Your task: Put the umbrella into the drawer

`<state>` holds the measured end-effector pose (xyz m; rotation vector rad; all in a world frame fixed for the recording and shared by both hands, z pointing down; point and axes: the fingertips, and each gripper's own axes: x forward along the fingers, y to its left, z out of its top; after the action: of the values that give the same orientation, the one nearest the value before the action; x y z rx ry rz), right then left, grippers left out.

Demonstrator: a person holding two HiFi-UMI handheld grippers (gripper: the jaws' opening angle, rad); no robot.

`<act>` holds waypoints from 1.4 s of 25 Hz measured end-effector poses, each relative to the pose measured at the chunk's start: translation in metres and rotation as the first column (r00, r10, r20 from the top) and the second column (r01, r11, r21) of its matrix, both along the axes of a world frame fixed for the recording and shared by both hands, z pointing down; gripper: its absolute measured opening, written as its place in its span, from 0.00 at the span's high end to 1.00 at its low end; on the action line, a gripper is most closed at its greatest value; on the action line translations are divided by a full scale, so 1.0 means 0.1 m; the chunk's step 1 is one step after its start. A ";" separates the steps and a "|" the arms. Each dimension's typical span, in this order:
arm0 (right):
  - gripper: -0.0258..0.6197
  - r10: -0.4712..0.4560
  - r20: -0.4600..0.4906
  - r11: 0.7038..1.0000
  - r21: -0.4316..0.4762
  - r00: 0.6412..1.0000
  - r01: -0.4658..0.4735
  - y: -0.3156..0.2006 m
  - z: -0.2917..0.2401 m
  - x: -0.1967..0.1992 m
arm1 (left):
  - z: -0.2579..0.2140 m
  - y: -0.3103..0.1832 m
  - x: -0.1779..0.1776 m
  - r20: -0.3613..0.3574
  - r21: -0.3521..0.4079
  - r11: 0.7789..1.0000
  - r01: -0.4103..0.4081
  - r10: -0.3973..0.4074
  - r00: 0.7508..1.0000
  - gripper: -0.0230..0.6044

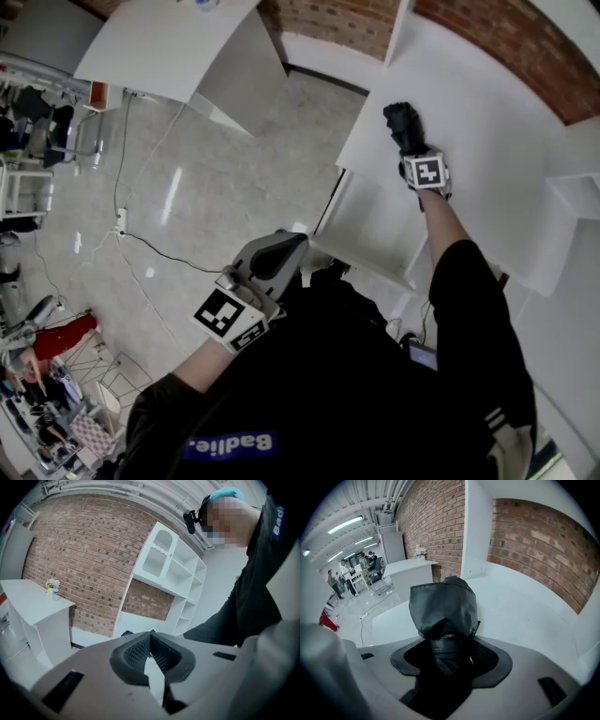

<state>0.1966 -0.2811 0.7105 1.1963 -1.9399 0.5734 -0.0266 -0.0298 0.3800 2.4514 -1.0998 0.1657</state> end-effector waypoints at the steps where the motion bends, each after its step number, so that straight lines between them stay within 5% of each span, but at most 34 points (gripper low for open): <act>1: 0.53 0.001 0.005 1.000 0.002 1.000 -0.001 0.01 -0.01 0.00 | 0.00 0.02 0.01 0.001 0.000 1.000 -0.005 0.005 1.000 0.96; 24: 0.55 -0.029 0.191 0.989 0.150 0.981 0.000 0.78 -0.87 -0.07 | -0.08 0.04 0.39 -0.064 0.051 0.985 -0.163 0.166 0.984 0.96; 35: 0.55 -0.215 0.223 0.964 0.202 0.951 0.171 1.44 -1.00 -0.51 | -0.09 -0.03 0.50 -0.051 0.044 0.975 -0.216 0.219 0.975 0.96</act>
<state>0.1457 -0.1370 0.6104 1.0654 -2.3307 0.4648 0.0236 -0.0324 0.3706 2.5909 -0.8164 0.1447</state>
